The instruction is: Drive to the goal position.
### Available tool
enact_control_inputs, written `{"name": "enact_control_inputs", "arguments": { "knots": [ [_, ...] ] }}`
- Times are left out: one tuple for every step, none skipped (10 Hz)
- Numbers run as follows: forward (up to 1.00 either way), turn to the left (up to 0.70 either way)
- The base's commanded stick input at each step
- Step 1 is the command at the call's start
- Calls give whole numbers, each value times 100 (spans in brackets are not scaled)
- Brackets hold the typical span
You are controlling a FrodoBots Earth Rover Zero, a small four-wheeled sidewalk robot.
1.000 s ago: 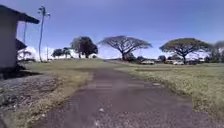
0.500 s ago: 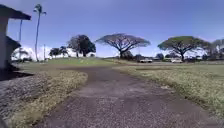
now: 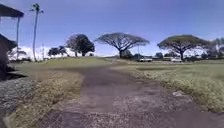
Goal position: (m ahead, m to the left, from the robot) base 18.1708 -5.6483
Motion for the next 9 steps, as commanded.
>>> {"name": "enact_control_inputs", "arguments": {
  "knots": [
    [100, 0],
    [100, 0],
    [100, 0],
    [100, 0],
    [100, 0],
    [100, 0],
    [100, 0],
    [100, 0],
    [100, 0]
  ]
}}
